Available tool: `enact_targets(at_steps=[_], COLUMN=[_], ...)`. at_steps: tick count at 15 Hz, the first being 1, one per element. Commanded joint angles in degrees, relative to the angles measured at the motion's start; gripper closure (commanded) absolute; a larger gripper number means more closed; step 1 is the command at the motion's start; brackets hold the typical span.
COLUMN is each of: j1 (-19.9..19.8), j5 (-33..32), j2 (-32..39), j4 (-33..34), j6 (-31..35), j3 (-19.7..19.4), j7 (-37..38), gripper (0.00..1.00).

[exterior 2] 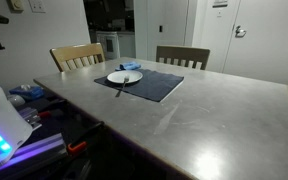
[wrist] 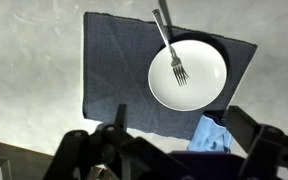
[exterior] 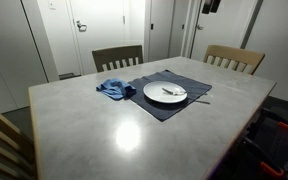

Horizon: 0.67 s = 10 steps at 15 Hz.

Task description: Remove the fork from the plate and put it on the table

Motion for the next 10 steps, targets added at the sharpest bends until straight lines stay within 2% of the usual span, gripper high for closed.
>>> enact_targets(at_steps=[1, 10], j1=[0.49, 1.75], j5=[0.38, 5.56], j2=[7.30, 18.24], j4=[4.08, 7.55], j6=[1.19, 4.95], j3=[-1.46, -1.34], j7=[-4.74, -14.97], gripper=[0.00, 0.00])
